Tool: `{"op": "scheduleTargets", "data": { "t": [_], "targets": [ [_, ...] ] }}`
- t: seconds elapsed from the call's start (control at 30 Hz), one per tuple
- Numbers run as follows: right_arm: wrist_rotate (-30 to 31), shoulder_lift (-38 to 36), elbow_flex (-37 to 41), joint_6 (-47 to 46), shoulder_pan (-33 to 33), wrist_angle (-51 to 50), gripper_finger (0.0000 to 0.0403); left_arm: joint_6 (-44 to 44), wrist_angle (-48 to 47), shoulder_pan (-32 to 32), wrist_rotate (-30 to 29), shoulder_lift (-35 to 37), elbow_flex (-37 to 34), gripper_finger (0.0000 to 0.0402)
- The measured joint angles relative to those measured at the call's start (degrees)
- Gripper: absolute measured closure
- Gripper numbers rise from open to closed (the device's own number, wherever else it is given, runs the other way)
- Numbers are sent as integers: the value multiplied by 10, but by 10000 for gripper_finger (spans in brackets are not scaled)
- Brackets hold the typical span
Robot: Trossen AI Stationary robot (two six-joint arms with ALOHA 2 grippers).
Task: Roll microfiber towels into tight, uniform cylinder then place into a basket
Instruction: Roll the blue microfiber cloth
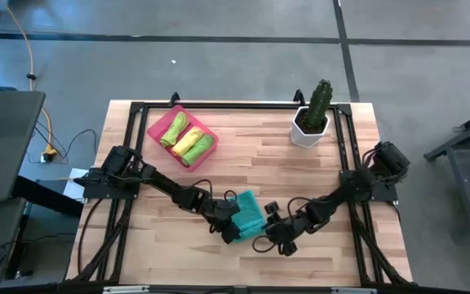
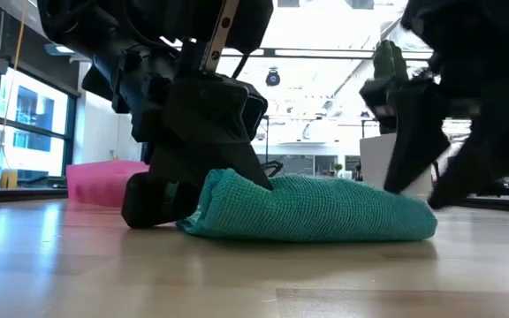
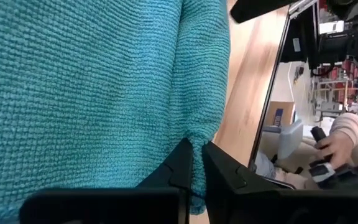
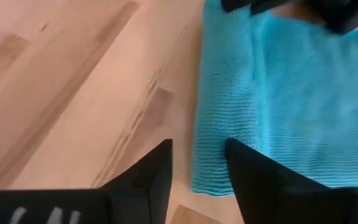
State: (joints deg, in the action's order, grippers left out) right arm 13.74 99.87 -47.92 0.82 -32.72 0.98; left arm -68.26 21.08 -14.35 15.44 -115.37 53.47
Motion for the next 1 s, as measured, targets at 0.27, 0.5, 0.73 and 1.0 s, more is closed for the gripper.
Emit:
{"op": "scheduleTargets", "data": {
  "t": [0.27, 0.5, 0.73, 1.0],
  "targets": [
    [-3, 25, 0, 3, 20, 20, 197, -4, 0, 0, -1, 0, 0, 389],
    [-9, 50, -1, -35, 32, 21, 202, -9, 4, 0, -4, 0, 0, 383],
    [-9, 65, -3, -87, 32, 11, 317, 8, -11, 0, -3, -2, 14, 343],
    [-29, 65, -2, -109, 33, 5, 385, 110, -33, 3, 3, 27, 13, 271]
  ]
}}
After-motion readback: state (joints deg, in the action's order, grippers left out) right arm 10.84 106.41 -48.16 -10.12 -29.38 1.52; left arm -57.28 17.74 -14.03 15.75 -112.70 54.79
